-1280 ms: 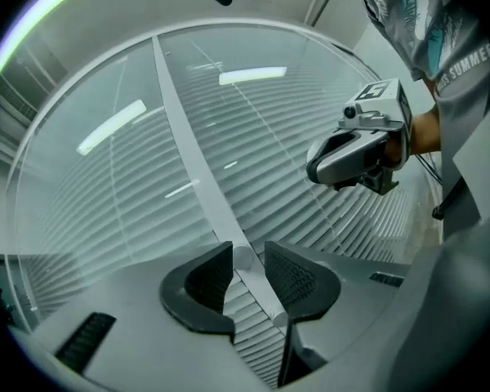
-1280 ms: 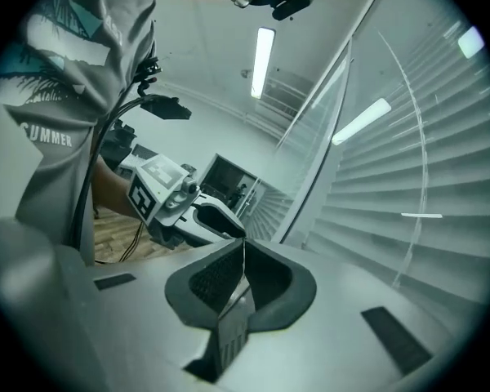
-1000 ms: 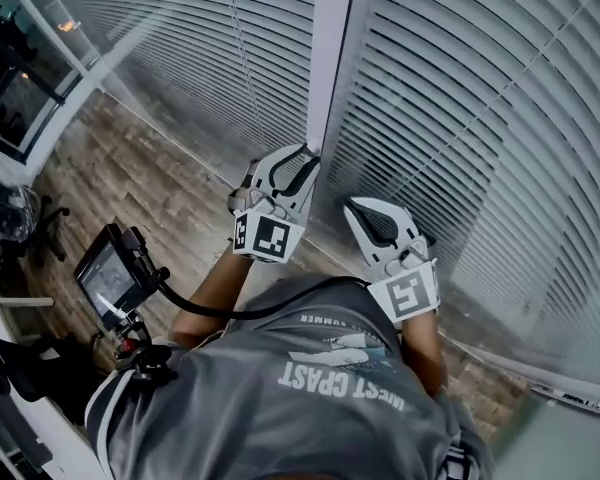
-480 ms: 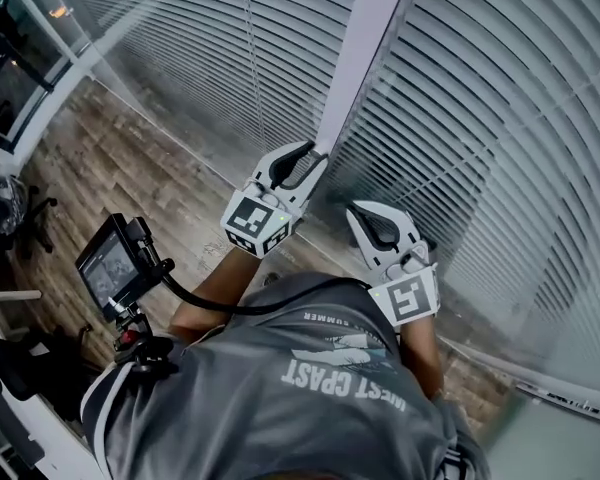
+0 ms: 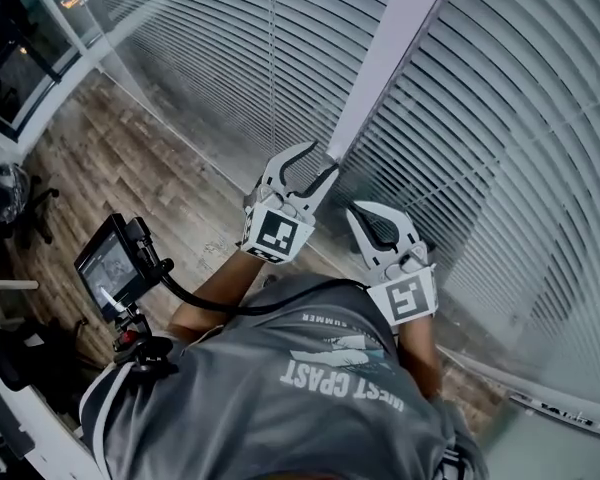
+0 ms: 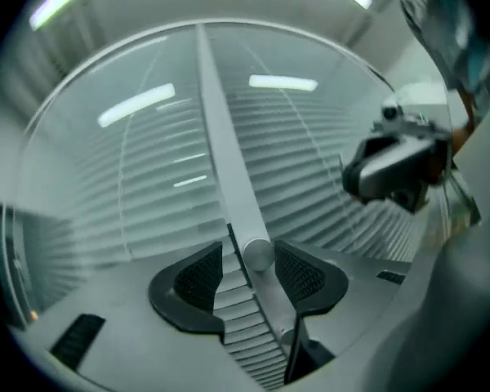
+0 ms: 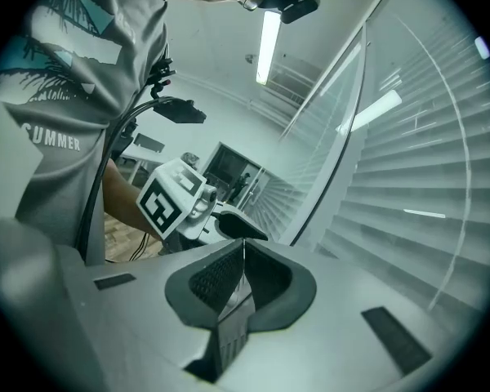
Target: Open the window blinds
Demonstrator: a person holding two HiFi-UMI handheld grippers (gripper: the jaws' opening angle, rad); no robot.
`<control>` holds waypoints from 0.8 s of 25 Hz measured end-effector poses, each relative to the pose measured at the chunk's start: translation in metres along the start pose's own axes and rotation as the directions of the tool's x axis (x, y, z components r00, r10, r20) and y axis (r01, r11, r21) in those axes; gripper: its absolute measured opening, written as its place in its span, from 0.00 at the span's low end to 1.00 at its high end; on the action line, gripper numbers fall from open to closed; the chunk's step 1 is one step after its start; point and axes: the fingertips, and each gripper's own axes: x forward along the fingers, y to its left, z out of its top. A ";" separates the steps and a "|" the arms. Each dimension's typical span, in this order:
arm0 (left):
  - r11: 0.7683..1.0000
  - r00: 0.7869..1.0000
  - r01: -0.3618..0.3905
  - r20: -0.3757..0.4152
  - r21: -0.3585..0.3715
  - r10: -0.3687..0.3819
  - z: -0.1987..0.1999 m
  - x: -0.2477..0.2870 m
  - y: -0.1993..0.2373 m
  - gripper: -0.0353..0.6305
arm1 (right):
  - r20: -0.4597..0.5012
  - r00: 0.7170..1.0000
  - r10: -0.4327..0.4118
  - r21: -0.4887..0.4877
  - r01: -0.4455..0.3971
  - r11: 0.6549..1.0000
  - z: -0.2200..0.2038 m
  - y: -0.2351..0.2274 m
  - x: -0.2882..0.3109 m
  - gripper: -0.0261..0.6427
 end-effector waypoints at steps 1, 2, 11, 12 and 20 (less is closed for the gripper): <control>0.993 0.999 -0.022 -0.027 0.114 0.026 -0.002 0.000 -0.002 0.34 | 0.000 1.000 0.000 0.001 0.000 1.000 0.000 0.000 0.000 0.04; 0.981 0.998 -0.032 -0.045 0.190 0.041 -0.004 0.001 -0.004 0.34 | -0.001 1.000 0.000 0.002 0.000 1.000 0.000 0.000 0.000 0.04; 0.981 0.999 0.003 -0.046 0.193 0.006 0.000 0.007 -0.006 0.25 | -0.007 1.000 0.004 0.000 -0.004 1.000 -0.001 0.004 0.002 0.04; 0.983 0.999 0.004 -0.045 0.184 0.005 0.000 0.007 -0.005 0.25 | -0.007 1.000 0.003 0.001 -0.003 1.000 -0.001 0.004 0.002 0.04; 0.958 0.996 0.062 0.074 -0.281 -0.043 0.000 0.007 0.008 0.25 | -0.001 1.000 0.007 0.008 -0.007 1.000 -0.002 0.003 0.004 0.04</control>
